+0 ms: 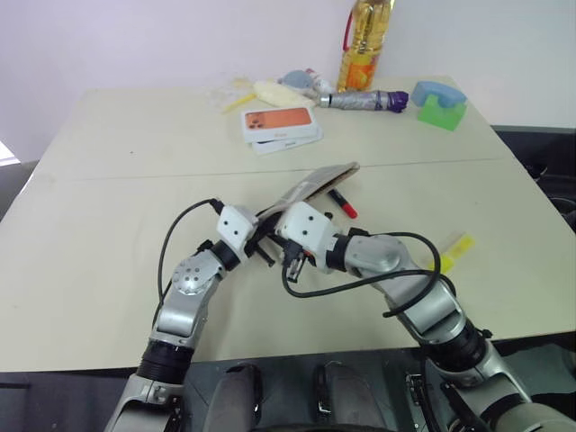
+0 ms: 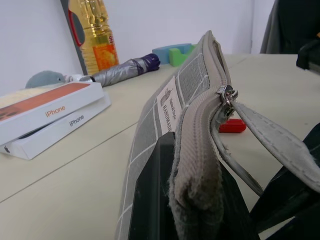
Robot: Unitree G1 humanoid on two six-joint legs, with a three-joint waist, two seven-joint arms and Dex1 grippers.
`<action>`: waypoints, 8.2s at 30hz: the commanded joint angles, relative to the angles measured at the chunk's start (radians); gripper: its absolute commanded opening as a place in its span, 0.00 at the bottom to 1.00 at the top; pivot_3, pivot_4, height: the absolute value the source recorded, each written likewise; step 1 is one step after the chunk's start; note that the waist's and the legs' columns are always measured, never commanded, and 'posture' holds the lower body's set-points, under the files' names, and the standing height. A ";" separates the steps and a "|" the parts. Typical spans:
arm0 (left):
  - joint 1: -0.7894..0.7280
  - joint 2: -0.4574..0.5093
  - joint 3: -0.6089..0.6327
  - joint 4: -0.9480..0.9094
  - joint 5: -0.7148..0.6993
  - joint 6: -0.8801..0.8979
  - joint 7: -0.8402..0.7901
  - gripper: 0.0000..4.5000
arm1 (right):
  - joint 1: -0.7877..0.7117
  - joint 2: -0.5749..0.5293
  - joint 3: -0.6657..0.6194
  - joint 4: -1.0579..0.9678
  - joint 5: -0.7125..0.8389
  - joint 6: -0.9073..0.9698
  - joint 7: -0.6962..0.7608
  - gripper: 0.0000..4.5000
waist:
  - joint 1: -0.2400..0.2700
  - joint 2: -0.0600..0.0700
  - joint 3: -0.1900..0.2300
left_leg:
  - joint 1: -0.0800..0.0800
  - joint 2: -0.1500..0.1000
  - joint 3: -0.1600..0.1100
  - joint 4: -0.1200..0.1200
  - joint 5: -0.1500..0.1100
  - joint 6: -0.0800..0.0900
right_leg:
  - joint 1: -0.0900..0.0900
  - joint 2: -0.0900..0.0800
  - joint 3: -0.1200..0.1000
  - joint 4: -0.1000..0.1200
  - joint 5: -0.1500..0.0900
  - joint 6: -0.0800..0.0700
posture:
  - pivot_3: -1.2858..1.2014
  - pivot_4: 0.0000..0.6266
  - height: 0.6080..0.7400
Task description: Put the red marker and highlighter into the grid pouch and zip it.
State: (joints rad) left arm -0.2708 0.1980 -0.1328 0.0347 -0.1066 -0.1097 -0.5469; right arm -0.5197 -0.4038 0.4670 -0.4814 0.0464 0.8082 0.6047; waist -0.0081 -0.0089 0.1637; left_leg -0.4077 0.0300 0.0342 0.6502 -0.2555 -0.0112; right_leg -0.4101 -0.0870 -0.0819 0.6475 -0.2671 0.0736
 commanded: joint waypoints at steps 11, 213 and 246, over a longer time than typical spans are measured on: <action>-0.026 -0.061 -0.017 0.020 0.059 -0.068 0.086 0.00 | -0.064 -0.042 0.063 -0.053 -0.038 -0.072 0.087 0.01 | 0.000 0.000 0.000 | 0.000 0.000 0.000 0.000 0.000 0.000 | 0.000 0.000 0.000 0.000 0.000 0.000 | 0.52 0.24 1.00; -0.223 0.078 -0.032 0.334 0.020 -0.265 -0.251 0.00 | 0.404 -0.230 -0.722 -0.190 0.073 0.107 -0.224 0.19 | 0.017 0.003 0.001 | 0.000 0.000 -0.001 0.001 0.000 0.001 | 0.001 0.003 0.001 0.000 0.000 0.000 | 0.52 0.24 1.00; -0.224 0.067 -0.040 0.284 -0.005 -0.290 -0.293 0.00 | 0.471 -0.342 -0.608 -0.247 0.152 0.035 -0.071 0.19 | 0.022 0.002 0.002 | 0.000 0.001 -0.001 0.002 -0.001 0.001 | 0.001 0.004 0.001 -0.001 0.000 0.000 | 0.52 0.24 1.00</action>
State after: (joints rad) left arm -0.4869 0.2634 -0.1752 0.3704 -0.0866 -0.3687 -0.8278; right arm -0.0363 -0.7272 -0.1345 -0.7098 0.1994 0.8399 0.5350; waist 0.0136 -0.0068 0.1653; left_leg -0.4074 0.0310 0.0330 0.6522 -0.2561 -0.0100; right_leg -0.4087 -0.0827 -0.0810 0.6470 -0.2672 0.0733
